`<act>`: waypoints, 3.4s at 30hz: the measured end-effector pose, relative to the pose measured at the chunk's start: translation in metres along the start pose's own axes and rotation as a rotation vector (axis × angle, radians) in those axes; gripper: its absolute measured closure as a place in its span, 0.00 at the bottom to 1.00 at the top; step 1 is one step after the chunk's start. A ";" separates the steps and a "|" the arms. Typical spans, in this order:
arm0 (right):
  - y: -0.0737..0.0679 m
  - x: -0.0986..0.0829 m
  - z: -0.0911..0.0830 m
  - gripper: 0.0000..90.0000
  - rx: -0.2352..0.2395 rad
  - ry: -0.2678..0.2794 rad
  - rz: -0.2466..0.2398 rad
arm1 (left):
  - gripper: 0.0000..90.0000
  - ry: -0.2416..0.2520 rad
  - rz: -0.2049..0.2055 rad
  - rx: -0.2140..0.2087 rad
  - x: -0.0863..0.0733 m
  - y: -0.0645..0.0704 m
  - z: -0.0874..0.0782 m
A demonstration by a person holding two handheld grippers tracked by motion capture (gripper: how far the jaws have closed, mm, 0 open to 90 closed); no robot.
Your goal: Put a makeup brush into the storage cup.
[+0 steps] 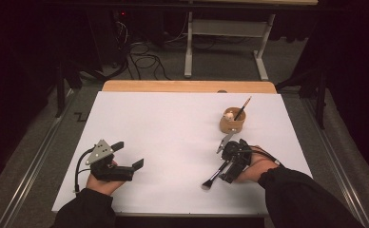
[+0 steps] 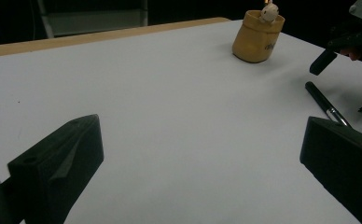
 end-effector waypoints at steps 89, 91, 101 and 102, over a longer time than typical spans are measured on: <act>0.004 -0.003 0.008 0.81 0.043 -0.037 -0.035 | 0.00 0.018 -0.018 -0.001 0.003 -0.003 -0.004; 0.003 -0.003 0.008 0.83 0.043 -0.037 -0.029 | 0.00 0.018 -0.018 -0.001 0.003 -0.003 -0.004; 0.003 -0.002 0.008 0.90 0.052 -0.050 -0.021 | 0.00 0.018 -0.016 -0.002 0.003 -0.003 -0.005; 0.003 -0.002 0.008 0.90 0.052 -0.056 -0.018 | 0.00 0.018 -0.016 -0.002 0.003 -0.003 -0.005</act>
Point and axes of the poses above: each handheld gripper's, and its own axes: z roughly forward along the jaws, x roughly out of its top, y roughly to its right, the point moved 7 cm from there along z, roughly forward along the jaws, and after that the axes turned 6 degrees about -x, right-handed, at the moved point
